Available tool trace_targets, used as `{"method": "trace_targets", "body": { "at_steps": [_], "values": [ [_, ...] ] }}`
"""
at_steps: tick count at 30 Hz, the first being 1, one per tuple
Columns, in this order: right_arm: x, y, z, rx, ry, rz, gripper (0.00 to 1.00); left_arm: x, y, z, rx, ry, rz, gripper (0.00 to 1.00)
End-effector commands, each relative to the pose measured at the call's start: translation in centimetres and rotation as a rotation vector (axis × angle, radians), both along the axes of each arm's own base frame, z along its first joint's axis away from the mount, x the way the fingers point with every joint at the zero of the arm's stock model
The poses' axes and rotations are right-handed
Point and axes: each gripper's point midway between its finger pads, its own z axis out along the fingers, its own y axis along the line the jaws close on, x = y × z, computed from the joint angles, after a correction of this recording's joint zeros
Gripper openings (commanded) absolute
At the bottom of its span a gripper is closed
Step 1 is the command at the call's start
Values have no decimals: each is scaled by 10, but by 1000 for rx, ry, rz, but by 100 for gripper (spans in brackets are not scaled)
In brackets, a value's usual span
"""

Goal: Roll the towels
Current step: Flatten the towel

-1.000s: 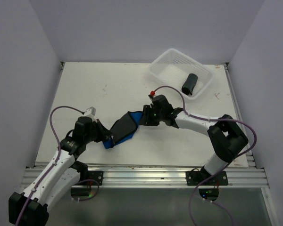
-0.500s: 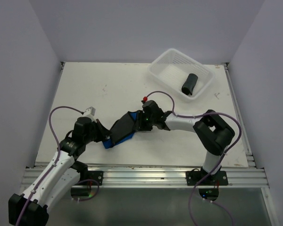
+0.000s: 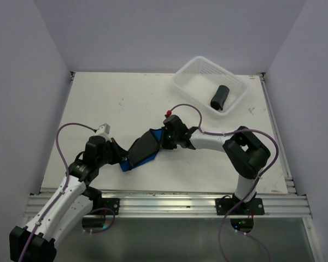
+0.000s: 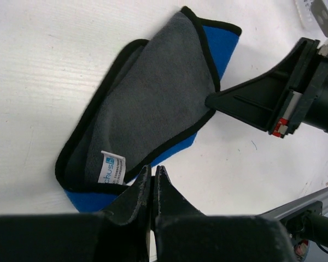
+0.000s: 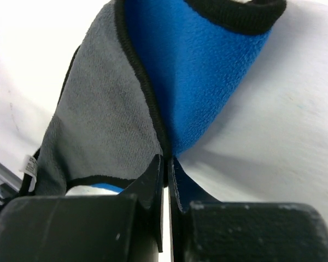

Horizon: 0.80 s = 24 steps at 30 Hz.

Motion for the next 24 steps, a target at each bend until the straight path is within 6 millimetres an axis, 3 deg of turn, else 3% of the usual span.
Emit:
{"method": "trace_targets", "body": {
  "at_steps": [1, 3, 4, 6, 7, 8, 10, 11, 13, 15, 16, 17, 19, 20, 22, 24],
  "values": [
    [8, -9, 57, -1, -100, -28, 0, 15, 1, 19, 15, -77, 10, 0],
    [2, -21, 74, -28, -124, -16, 0, 27, 3, 32, 28, -108, 36, 0],
    [8, -31, 100, -26, -193, -53, 0, 35, 2, 34, 38, -108, 42, 0],
    [9, -48, 115, -50, -221, -72, 0, 54, -1, 58, 40, -159, 56, 0],
    [11, -53, 128, -39, -239, -81, 0, 63, -4, 54, 52, -136, 51, 0],
    [11, -59, 142, -24, -258, -91, 0, 74, -10, 73, 39, -173, 41, 0],
    [16, -78, 150, -33, -249, -125, 0, 92, -17, 77, 37, -163, 33, 0],
    [16, -85, 158, -21, -259, -135, 0, 103, -22, 98, 22, -205, 27, 0],
    [24, -105, 158, -18, -247, -184, 0, 119, -25, 107, 21, -215, 30, 0],
    [33, -123, 163, 0, -246, -220, 0, 135, -24, 134, -3, -271, 42, 0],
    [35, -126, 167, 12, -239, -217, 0, 143, -24, 134, -6, -264, 46, 0],
    [37, -129, 168, 8, -235, -218, 0, 150, -24, 151, -25, -292, 46, 0],
    [51, -138, 177, 0, -257, -232, 0, 166, -18, 152, -19, -286, 69, 0],
    [56, -140, 181, 5, -262, -236, 0, 174, -18, 165, -26, -305, 75, 0],
    [73, -140, 192, 41, -257, -232, 0, 188, -16, 162, -29, -287, 83, 0],
    [84, -146, 200, 67, -244, -240, 0, 199, -13, 176, -49, -305, 95, 0]
  ]
}}
